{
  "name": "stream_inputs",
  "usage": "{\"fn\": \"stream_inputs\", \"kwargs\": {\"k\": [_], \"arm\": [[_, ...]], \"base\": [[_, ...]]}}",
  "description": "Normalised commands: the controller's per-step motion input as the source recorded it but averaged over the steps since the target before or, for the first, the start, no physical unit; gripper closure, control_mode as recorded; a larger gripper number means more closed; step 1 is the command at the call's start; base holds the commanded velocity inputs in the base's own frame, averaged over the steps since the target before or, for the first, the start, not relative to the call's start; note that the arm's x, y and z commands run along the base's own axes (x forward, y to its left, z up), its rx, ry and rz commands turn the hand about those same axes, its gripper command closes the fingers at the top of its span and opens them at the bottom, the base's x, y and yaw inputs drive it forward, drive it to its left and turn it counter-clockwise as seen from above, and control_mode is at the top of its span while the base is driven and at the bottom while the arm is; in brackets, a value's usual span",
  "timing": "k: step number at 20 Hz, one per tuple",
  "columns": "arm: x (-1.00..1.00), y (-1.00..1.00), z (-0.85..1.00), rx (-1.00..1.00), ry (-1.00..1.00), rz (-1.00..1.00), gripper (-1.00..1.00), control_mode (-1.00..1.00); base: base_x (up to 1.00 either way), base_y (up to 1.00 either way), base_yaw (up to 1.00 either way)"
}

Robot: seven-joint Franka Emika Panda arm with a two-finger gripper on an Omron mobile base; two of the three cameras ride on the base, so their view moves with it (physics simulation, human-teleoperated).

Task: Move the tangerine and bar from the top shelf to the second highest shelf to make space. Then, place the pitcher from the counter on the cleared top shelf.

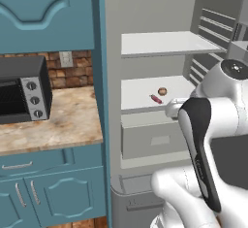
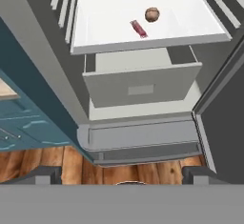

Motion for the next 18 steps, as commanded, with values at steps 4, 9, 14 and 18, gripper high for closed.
{"fn": "stream_inputs", "kwargs": {"k": [4,9,14,18], "arm": [[0.01,-0.06,0.0,0.0,0.01,-0.01,-1.0,1.0],[0.0,0.0,0.0,0.0,0.0,0.0,-1.0,1.0],[0.0,0.0,0.0,0.0,0.0,0.0,-1.0,1.0],[0.0,0.0,0.0,0.0,0.0,0.0,-1.0,1.0]], "base": [[0.0,0.0,0.0],[-0.63,0.01,0.07],[-0.55,0.57,0.26],[-0.01,0.98,0.29]]}}
